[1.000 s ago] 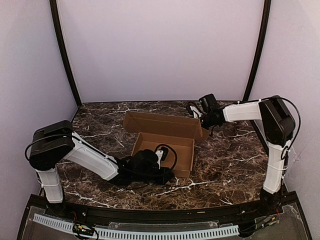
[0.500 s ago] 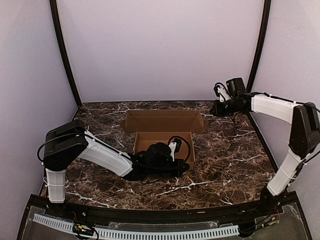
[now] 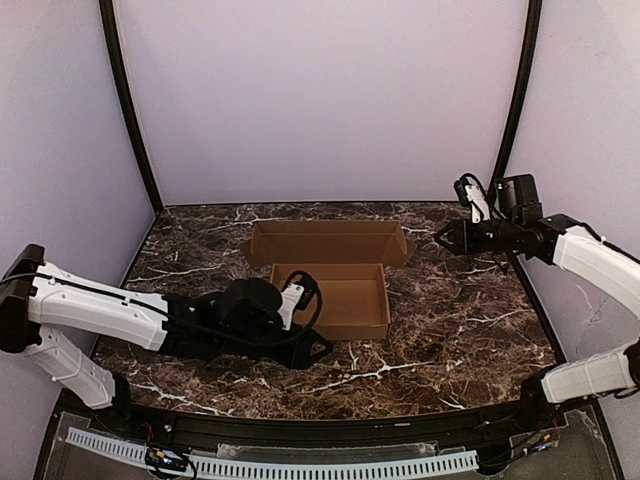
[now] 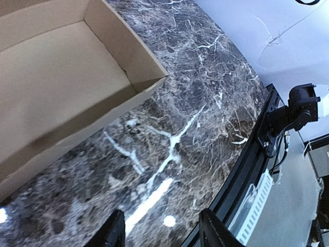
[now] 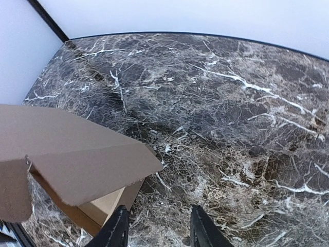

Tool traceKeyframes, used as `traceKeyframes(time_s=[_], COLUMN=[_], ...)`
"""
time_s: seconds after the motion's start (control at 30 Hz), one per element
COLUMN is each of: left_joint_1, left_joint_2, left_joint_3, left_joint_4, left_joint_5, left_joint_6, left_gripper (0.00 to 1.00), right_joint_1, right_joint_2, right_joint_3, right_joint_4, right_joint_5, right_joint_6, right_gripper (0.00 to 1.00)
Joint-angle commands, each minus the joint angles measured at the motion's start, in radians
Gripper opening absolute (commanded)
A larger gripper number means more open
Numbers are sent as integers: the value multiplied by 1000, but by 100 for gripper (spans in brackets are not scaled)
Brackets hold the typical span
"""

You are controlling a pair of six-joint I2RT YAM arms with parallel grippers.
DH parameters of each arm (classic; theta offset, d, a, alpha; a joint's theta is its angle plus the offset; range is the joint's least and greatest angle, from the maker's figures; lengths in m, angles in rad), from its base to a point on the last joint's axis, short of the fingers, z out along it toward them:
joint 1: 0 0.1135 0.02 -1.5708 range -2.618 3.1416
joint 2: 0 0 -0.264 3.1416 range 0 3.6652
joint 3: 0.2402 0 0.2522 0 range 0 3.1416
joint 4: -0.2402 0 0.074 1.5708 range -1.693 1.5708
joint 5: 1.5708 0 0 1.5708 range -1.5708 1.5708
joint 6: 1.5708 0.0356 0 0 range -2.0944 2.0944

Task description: Fold the paper box

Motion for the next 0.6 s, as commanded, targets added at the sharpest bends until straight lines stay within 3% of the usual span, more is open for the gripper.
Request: traceKeyframes(time_s=[0.0,0.1,0.2,0.3,0.5,0.57], left_joint_1=[4,19,70,179,378,462], left_joint_2=[-219,-348,-497,-610,-650,-633], left_joint_3=[-95,-138,-163,-187,-203,-215], left_joint_4=[-288,-417,-492,-548,-588,-554], left_joint_5=[-153,-233,-254,-208,-139,-80], left_joint_6=[98,136,141,153,219,227], left_gripper=[58,73,80,76,68,66], right_joint_1=[12,15,17,17,19,19], right_joint_2=[-109,-144,-144,-119,-74,-56], right_joint_3=[-70,-101,-112,-96,-73,-64], right_joint_4=[7,1,1,0,3,13], right_joint_5=[-56,-38,-15,-13,-7,-9], right_joint_6=[-49,-51,-43,-35,-55,-52], right_gripper=[44,47,44,30,35,31])
